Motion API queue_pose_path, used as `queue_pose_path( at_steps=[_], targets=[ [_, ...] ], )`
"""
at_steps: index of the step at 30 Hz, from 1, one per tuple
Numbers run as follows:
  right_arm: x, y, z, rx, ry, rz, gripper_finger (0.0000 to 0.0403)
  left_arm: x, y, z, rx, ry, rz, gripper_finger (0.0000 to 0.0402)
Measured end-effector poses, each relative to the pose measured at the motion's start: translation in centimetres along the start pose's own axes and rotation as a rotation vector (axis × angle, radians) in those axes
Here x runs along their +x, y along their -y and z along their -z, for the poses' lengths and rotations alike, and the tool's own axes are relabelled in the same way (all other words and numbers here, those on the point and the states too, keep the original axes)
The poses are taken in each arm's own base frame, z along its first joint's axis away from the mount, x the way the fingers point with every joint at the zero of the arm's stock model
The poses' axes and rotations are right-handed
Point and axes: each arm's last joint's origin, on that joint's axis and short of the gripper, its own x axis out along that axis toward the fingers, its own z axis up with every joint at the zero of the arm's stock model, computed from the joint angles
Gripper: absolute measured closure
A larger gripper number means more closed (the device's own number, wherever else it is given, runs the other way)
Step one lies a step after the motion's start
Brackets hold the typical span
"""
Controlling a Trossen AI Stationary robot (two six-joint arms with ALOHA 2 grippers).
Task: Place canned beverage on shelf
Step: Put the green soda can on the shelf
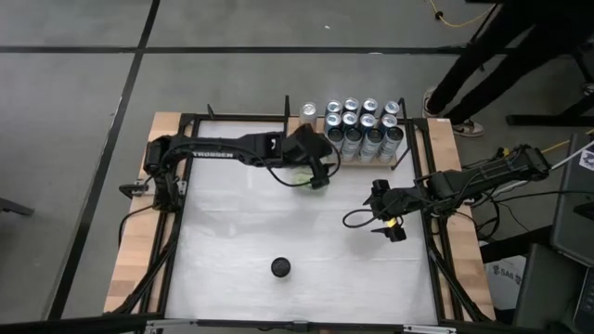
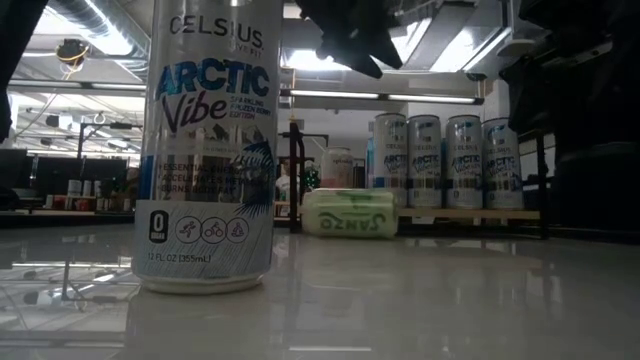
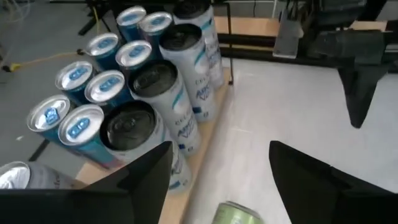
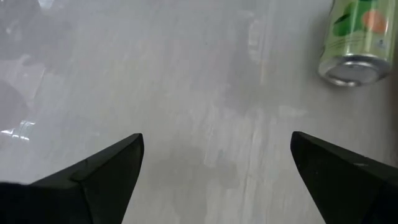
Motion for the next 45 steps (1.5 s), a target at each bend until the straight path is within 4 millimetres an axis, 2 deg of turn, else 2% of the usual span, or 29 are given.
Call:
queue_pose_path(
  at_steps=[7, 15, 31, 34, 39, 45],
  targets=[
    [0.0, 0.0, 0.0, 0.000, 0.000, 0.000, 0.0008, 0.0, 0.1, 0.8, 0.018, -0.081, 0.055, 0.0165],
    [0.0, 0.0, 0.0, 0.000, 0.000, 0.000, 0.0008, -0.1, 0.2, 2.0, -0.023, -0.200, 0.044, 0.0166],
    [0.0, 0.0, 0.0, 0.000, 0.000, 0.000, 0.0008, -0.2, 0.4, 2.7, -0.041, -0.274, 0.118, 0.0165],
    [0.0, 0.0, 0.0, 0.000, 0.001, 0.000, 0.0008, -0.3, 0.4, 3.0, -0.033, -0.310, 0.115, 0.0150],
    [0.0, 0.0, 0.0, 0.001, 0.000, 0.000, 0.0008, -0.4, 0.4, 3.2, -0.029, -0.328, 0.113, 0.0094],
    [0.0, 0.0, 0.0, 0.000, 0.001, 0.000, 0.0008, 0.9, 0.6, 4.2, -0.009, -0.355, 0.081, 0.0031]
  ],
)
